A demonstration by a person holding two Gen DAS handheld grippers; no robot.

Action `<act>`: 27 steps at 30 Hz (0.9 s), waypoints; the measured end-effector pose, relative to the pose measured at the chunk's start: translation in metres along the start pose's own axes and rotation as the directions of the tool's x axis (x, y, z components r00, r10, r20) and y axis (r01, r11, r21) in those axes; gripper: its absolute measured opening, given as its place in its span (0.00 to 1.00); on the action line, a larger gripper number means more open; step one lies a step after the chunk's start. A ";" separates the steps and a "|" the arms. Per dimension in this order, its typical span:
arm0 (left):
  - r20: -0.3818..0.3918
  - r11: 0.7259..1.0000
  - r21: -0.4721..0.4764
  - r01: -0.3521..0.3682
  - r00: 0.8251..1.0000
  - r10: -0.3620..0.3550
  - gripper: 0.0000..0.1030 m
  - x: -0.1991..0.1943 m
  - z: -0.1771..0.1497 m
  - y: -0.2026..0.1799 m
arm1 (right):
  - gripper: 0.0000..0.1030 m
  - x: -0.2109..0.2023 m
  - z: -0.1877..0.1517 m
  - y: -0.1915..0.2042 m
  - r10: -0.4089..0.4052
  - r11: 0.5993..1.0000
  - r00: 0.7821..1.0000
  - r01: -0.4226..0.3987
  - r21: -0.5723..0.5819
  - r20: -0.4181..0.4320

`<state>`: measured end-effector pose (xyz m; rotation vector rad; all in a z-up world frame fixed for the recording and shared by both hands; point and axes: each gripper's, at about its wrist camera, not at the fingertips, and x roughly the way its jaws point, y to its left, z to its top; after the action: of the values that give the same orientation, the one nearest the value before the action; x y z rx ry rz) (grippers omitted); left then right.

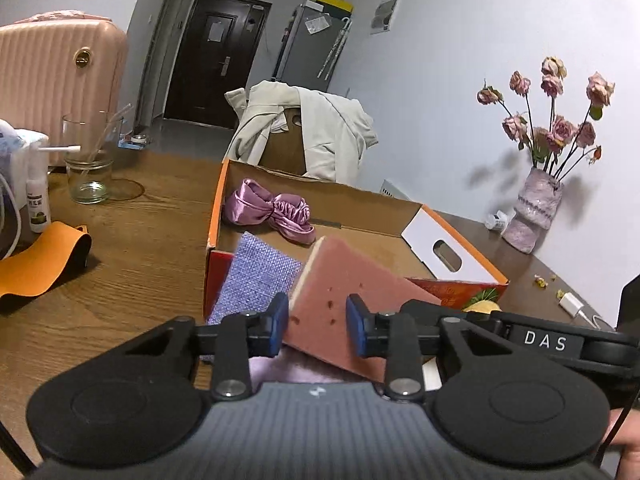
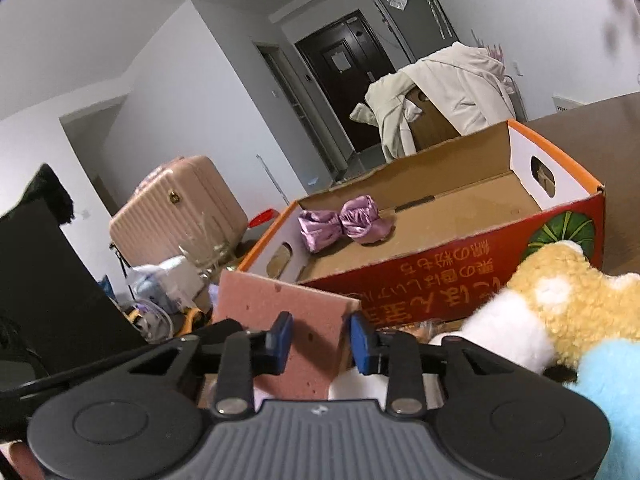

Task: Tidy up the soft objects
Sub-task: 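Close both grippers on the pink sponge and lift it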

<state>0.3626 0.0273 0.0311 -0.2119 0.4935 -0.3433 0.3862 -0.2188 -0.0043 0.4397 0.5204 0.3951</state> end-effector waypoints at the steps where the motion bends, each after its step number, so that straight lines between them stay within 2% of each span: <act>1: 0.005 1.000 0.003 -0.001 1.000 0.001 0.30 -0.004 0.001 -0.002 | 0.28 -0.004 0.001 0.003 0.003 1.000 1.000 -0.003 -0.007 0.009; 7: 0.059 1.000 0.003 0.015 0.998 -0.015 0.30 -0.061 0.002 -0.027 | 0.28 -0.060 0.005 0.030 0.037 0.996 0.997 -0.031 -0.089 0.063; 9: 0.060 0.999 -0.012 0.033 0.998 -0.033 0.30 -0.087 -0.009 -0.036 | 0.28 -0.086 -0.001 0.041 0.035 0.993 0.997 -0.027 -0.118 0.066; 11: 0.033 0.999 -0.034 0.042 0.999 -0.041 0.30 -0.104 -0.025 -0.046 | 0.28 -0.109 -0.016 0.047 0.016 0.991 0.999 -0.011 -0.133 0.043; 13: -0.040 0.997 -0.067 0.048 0.998 -0.051 0.30 -0.118 -0.052 -0.055 | 0.28 -0.127 -0.033 0.046 -0.008 0.992 1.000 0.007 -0.126 -0.002; 18: -0.167 0.985 -0.164 0.053 0.983 -0.081 0.30 -0.140 -0.105 -0.065 | 0.29 -0.158 -0.079 0.023 -0.043 0.999 0.990 0.041 -0.019 -0.132; 20: -0.209 0.980 -0.193 0.044 0.974 -0.085 0.30 -0.140 -0.117 -0.065 | 0.33 -0.163 -0.093 0.016 -0.045 0.999 0.986 0.047 0.010 -0.160; 23: -0.215 0.977 -0.210 0.043 0.973 -0.089 0.33 -0.146 -0.126 -0.069 | 0.36 -0.171 -0.105 0.012 -0.049 0.998 0.987 0.053 0.023 -0.155; 25: -0.200 0.979 -0.195 0.053 0.975 -0.092 0.41 -0.149 -0.125 -0.072 | 0.38 -0.176 -0.109 0.010 -0.040 0.998 0.988 0.047 0.042 -0.150; 27: -0.188 0.980 -0.192 0.051 0.978 -0.088 0.44 -0.151 -0.124 -0.075 | 0.38 -0.178 -0.111 0.009 -0.032 0.998 0.989 0.040 0.051 -0.142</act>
<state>0.1569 0.0001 0.0097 -0.3800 0.7154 -0.3892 0.1809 -0.2611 -0.0176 0.4561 0.6769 0.3799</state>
